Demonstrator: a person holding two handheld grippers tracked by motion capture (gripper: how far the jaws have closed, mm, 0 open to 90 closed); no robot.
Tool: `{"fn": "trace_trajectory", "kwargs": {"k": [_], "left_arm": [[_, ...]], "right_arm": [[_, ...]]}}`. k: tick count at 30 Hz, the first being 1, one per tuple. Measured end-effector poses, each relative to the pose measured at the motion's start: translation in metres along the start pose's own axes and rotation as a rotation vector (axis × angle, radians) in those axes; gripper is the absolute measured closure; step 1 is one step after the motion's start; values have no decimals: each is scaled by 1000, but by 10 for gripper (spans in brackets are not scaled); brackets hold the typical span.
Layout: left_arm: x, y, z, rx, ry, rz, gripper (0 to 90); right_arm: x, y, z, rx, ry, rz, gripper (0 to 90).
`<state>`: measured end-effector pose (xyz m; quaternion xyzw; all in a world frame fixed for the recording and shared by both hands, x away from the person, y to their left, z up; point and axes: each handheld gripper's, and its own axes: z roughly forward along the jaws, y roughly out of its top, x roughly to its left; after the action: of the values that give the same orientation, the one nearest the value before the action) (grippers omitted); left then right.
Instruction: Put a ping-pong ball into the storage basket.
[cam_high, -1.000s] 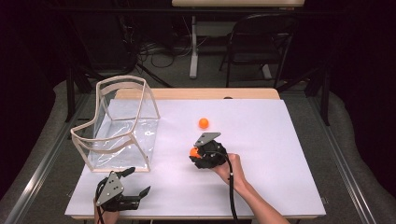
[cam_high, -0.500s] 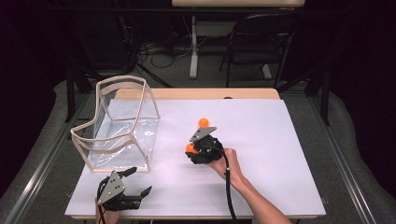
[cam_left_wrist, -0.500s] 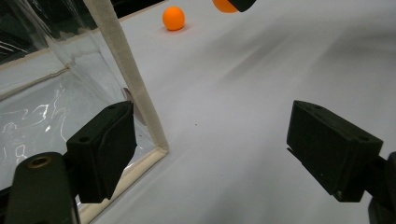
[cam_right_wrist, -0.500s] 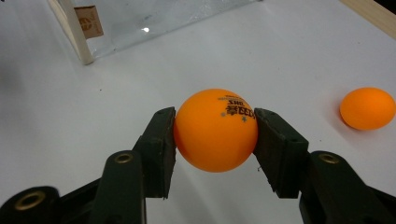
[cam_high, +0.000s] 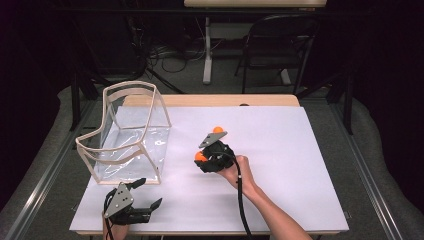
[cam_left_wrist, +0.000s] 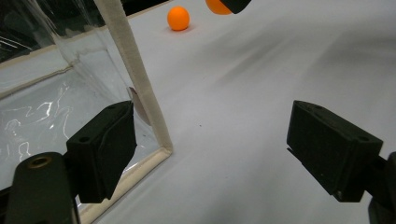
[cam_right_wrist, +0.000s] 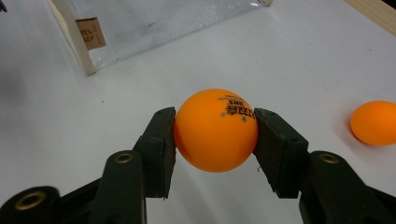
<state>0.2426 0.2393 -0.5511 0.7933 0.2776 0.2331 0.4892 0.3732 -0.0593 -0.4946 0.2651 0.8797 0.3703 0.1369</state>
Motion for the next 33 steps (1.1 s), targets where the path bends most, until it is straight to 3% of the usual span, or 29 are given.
{"fn": "trace_trajectory", "kwargs": {"k": [21, 33], "left_arm": [[-3, 2, 1, 5, -11, 19, 160], [-3, 2, 3, 16, -14, 18, 160]], "right_arm": [[4, 26, 1, -20, 18, -21, 504], [-1, 41, 1, -26, 30, -18, 504]]}}
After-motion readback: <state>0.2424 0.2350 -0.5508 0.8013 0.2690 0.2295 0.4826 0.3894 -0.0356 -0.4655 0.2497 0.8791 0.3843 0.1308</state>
